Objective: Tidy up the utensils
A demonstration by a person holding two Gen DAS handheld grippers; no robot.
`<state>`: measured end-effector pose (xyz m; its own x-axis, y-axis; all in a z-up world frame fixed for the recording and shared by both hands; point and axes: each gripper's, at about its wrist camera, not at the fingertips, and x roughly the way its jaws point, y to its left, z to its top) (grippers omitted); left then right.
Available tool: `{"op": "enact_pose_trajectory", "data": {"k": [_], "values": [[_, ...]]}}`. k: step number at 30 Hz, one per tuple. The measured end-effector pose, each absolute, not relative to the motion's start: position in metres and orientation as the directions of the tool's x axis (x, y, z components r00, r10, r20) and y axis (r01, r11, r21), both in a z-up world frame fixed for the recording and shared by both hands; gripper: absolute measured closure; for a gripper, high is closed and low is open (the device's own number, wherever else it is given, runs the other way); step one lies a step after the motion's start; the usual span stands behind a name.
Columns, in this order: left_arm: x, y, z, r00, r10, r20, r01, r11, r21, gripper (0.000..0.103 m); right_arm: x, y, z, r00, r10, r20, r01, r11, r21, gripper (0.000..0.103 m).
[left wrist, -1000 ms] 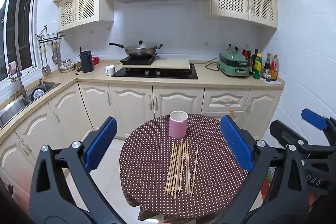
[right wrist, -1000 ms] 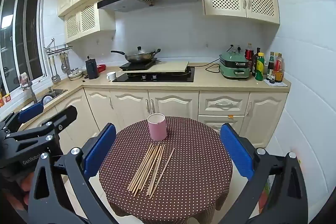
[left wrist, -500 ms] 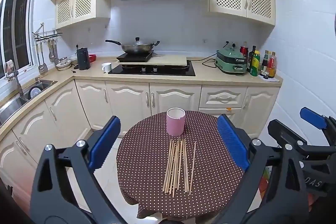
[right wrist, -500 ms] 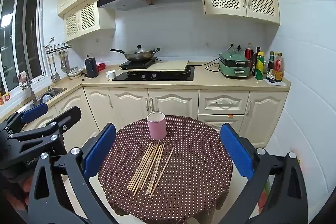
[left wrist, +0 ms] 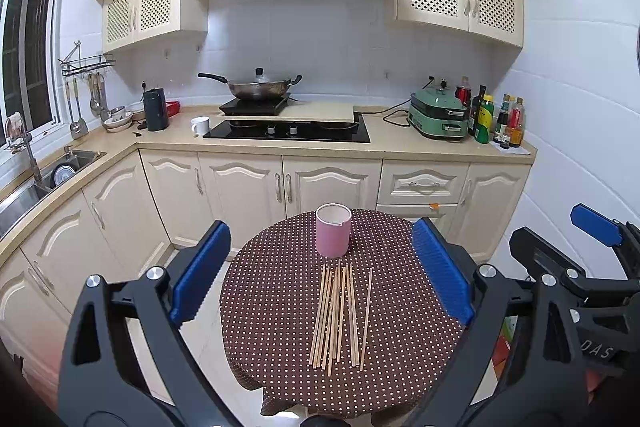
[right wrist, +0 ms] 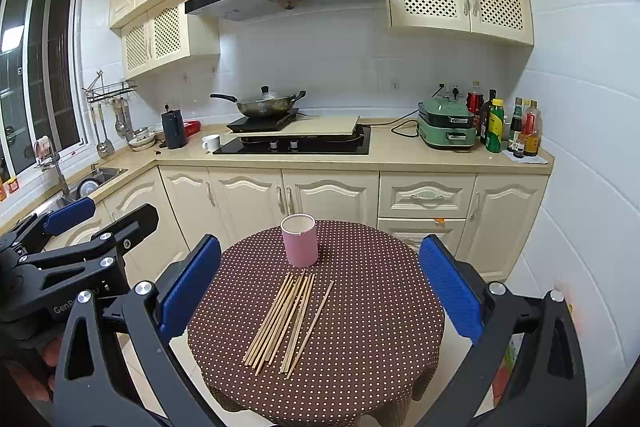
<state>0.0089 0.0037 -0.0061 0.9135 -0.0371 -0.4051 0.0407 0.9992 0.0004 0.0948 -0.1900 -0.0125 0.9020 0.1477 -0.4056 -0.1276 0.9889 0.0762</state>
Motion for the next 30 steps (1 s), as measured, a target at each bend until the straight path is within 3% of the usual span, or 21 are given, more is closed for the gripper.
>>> {"op": "enact_pose_trajectory", "data": {"k": [30], "values": [[0.0055, -0.0030, -0.0066, 0.913, -0.038, -0.406, 0.044, 0.999, 0.007, 0.014, 0.0991, -0.1949, -0.0167, 0.891, 0.159, -0.425, -0.129, 0.987, 0.099, 0.007]]}}
